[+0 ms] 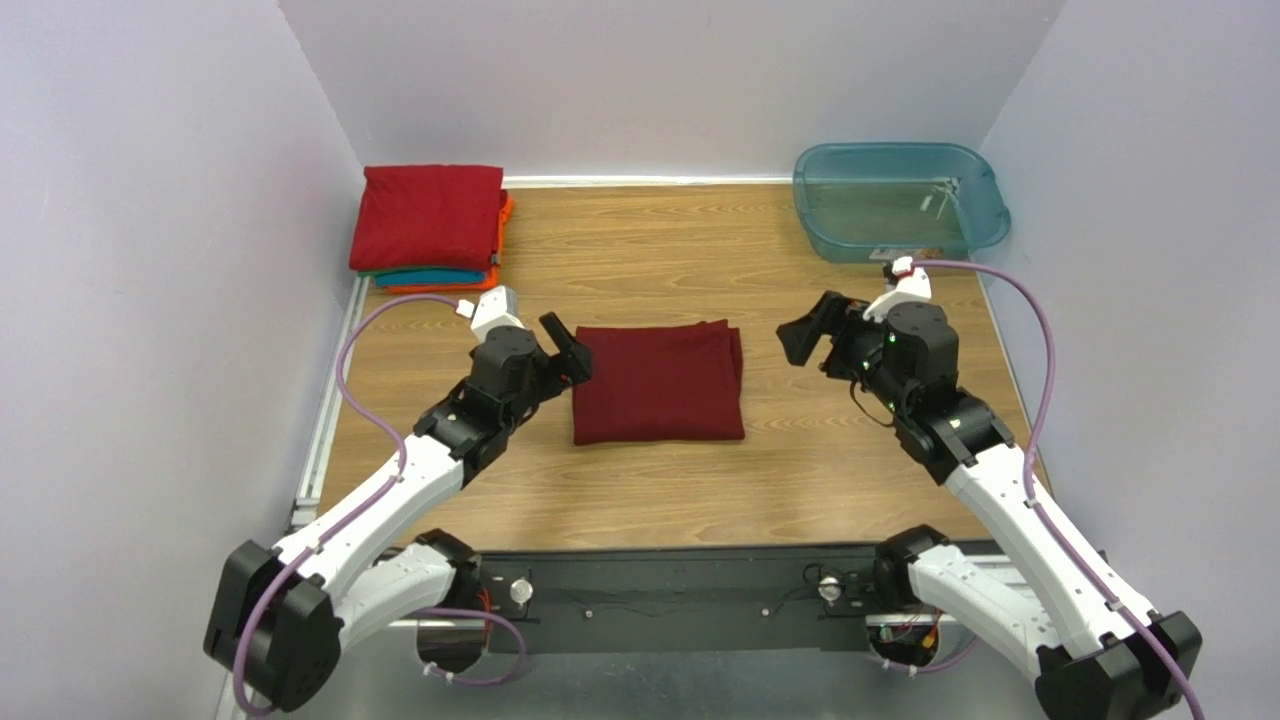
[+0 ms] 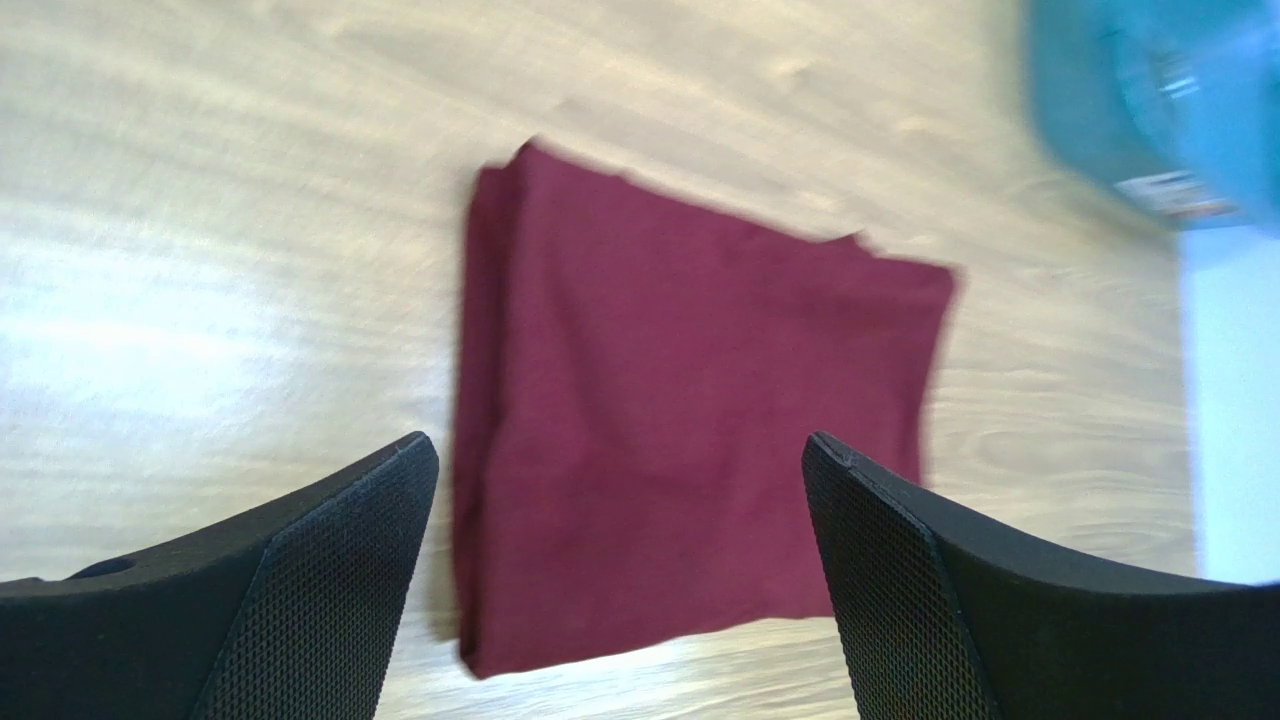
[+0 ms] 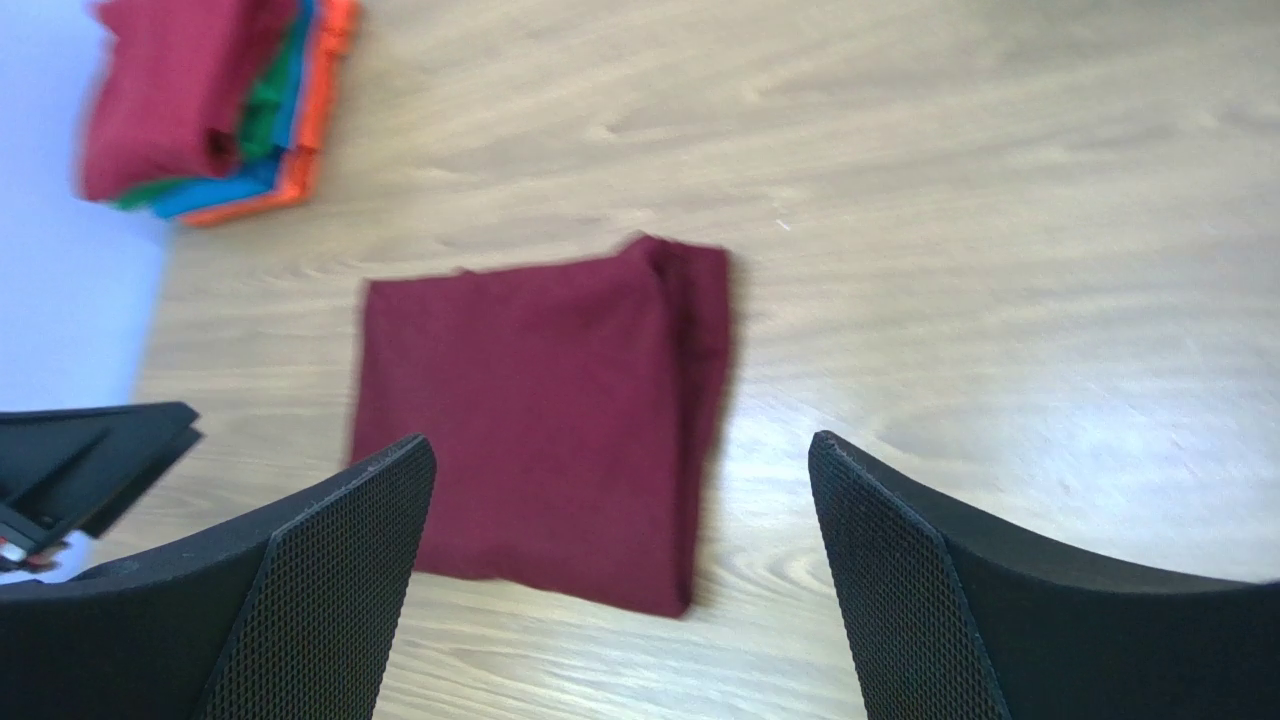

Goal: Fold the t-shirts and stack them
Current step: Neatly place the folded tshirt to the corner

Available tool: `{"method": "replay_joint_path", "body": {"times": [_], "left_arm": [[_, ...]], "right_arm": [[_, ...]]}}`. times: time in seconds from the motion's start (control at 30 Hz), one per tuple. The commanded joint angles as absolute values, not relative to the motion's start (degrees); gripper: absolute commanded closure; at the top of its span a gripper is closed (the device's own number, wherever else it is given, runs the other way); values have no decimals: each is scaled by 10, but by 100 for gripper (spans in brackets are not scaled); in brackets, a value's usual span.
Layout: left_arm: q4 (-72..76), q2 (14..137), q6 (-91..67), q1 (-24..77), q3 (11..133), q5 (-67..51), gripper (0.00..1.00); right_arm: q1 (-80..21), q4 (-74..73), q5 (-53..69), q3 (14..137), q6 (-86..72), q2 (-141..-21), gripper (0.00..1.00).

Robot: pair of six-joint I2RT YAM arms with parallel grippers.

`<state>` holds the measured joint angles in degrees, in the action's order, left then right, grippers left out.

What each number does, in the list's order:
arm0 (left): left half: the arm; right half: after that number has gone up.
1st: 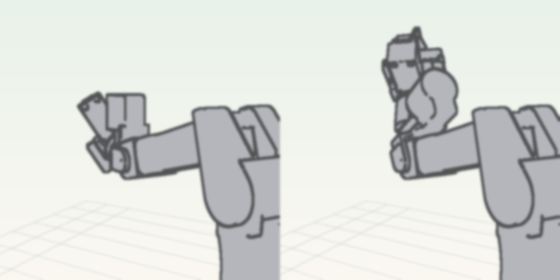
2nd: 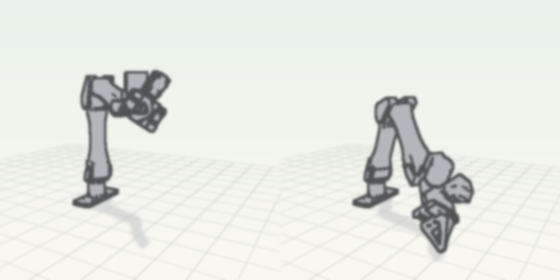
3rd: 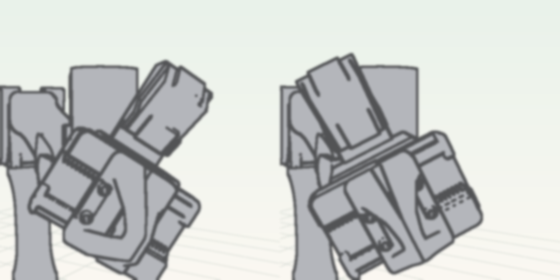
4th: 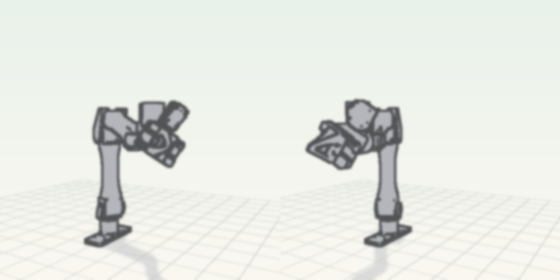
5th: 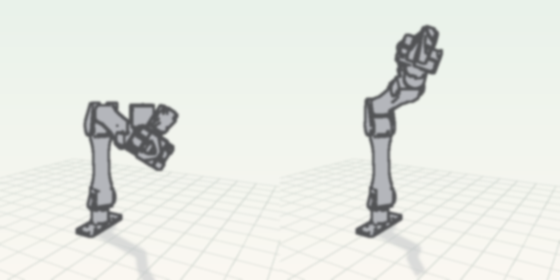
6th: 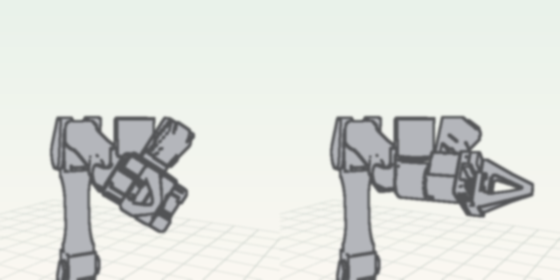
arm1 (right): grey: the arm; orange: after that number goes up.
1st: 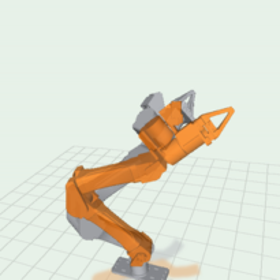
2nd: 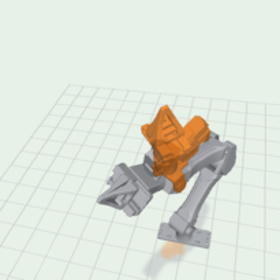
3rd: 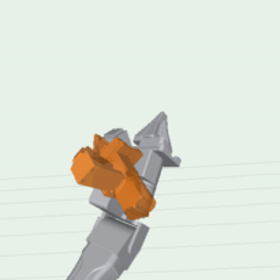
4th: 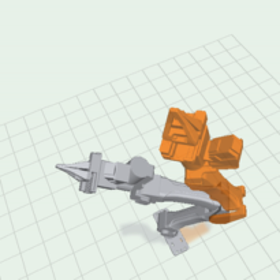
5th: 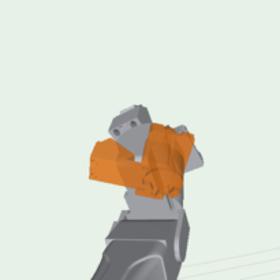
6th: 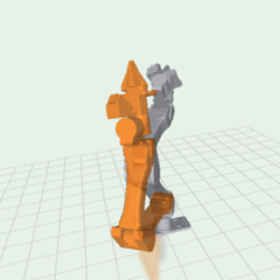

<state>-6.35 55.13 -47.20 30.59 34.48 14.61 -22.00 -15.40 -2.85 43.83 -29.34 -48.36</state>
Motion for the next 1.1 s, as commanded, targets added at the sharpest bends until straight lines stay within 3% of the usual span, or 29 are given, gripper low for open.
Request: {"method": "replay_joint_path", "body": {"times": [0.0,0.2,0.47,0.7,1.07], "left_arm": [[-41,587,-480,303,330,171,2],[-18,675,-462,286,345,185,2],[28,800,-406,246,387,70,2],[27,864,-387,246,411,22,19],[20,918,-408,251,415,-15,31]], "right_arm": [[-218,-180,-81,415,-273,-471,0],[-218,-185,-56,413,-272,-482,0],[-218,-186,-40,410,-267,-492,0],[-218,-186,-52,409,-269,-499,0],[-218,-186,-60,408,-268,-502,0]]}}
